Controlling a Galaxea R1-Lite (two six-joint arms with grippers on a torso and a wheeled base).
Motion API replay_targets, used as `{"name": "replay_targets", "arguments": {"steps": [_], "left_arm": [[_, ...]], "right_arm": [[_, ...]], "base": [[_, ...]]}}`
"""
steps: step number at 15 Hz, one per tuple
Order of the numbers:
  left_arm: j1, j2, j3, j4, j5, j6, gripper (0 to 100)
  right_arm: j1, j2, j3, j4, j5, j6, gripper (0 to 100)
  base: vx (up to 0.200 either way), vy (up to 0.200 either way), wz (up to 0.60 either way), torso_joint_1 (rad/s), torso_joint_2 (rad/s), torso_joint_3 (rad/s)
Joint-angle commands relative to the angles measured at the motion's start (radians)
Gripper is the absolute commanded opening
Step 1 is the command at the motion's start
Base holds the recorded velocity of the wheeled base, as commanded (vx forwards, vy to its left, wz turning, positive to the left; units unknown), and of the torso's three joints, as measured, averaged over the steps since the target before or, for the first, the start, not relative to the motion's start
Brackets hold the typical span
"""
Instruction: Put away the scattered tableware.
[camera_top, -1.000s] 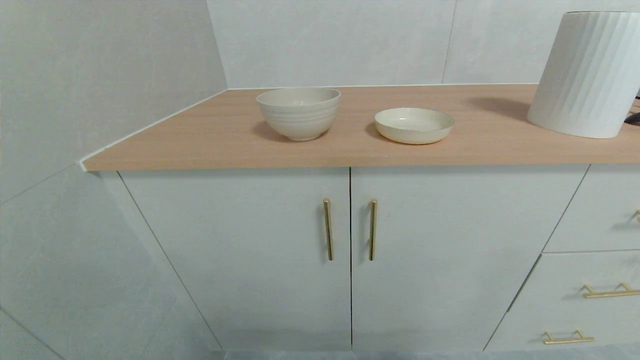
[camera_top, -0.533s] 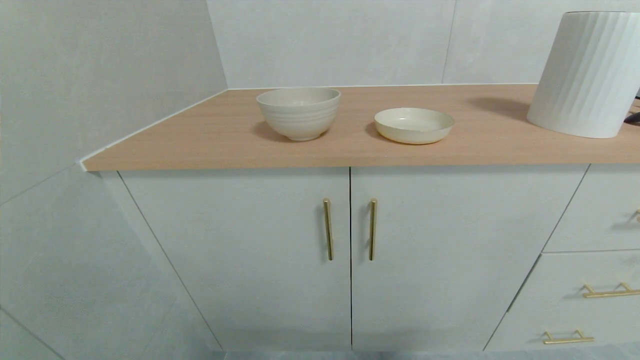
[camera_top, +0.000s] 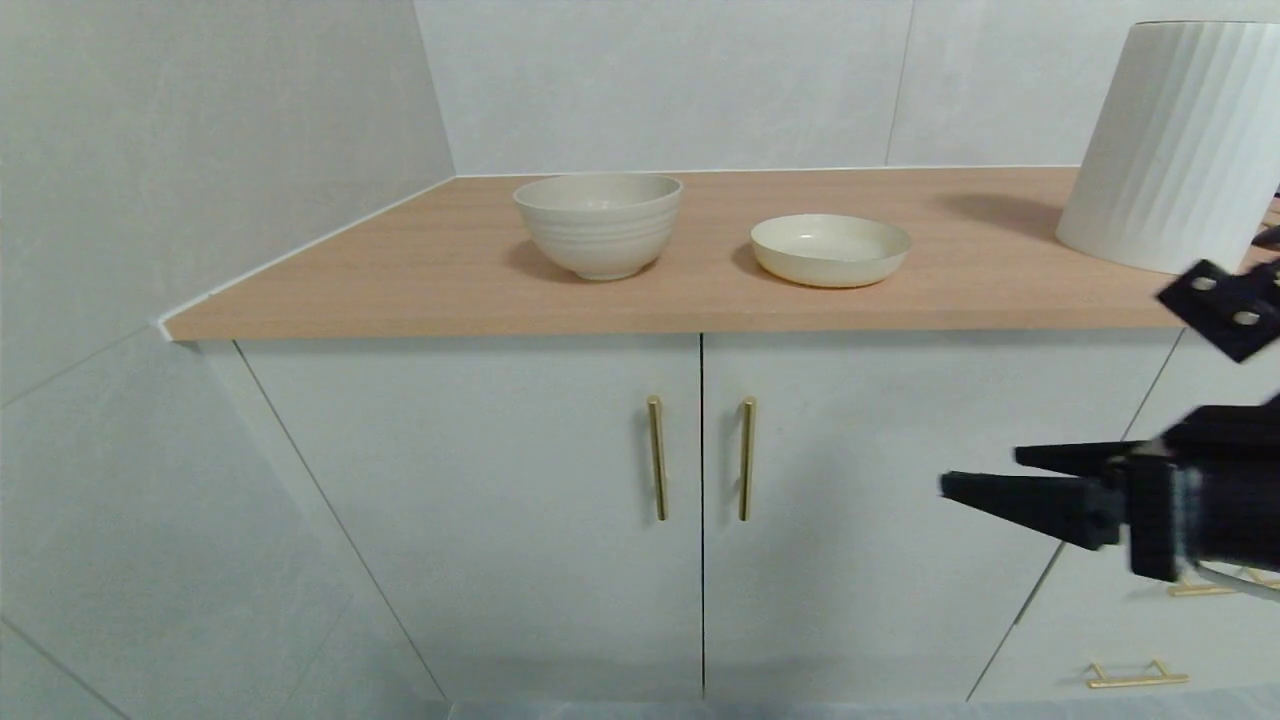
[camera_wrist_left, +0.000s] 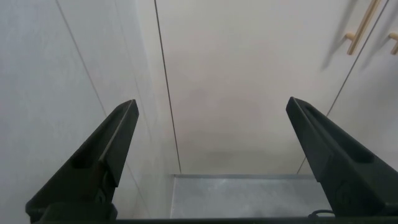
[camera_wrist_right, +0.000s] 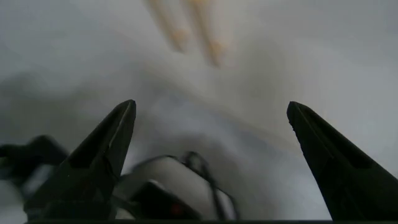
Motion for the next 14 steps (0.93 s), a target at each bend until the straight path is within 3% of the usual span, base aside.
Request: {"name": "replay_targets", "arguments": {"steps": [1, 3, 7, 14], "left_arm": [[0.000, 0.000, 0.000, -0.001, -0.001, 0.000, 100], [0.000, 0.000, 0.000, -0.001, -0.001, 0.000, 100], [0.000, 0.000, 0.000, -0.001, -0.001, 0.000, 100], [0.000, 0.000, 0.000, -0.001, -0.001, 0.000, 100]], "right_arm": [[0.133, 0.321, -0.075, -0.142, 0.009, 0.087, 100], [0.139, 0.412, -0.096, -0.243, 0.009, 0.115, 100], [0.133, 0.562, -0.171, -0.309, 0.006, 0.128, 100], [0.121, 0.691, -0.159, -0.571, -0.081, 0.164, 100]], "base": [[0.000, 0.000, 0.00, 0.000, 0.00, 0.000], [0.000, 0.000, 0.00, 0.000, 0.00, 0.000], [0.000, 0.000, 0.00, 0.000, 0.00, 0.000], [0.000, 0.000, 0.00, 0.000, 0.00, 0.000]]}}
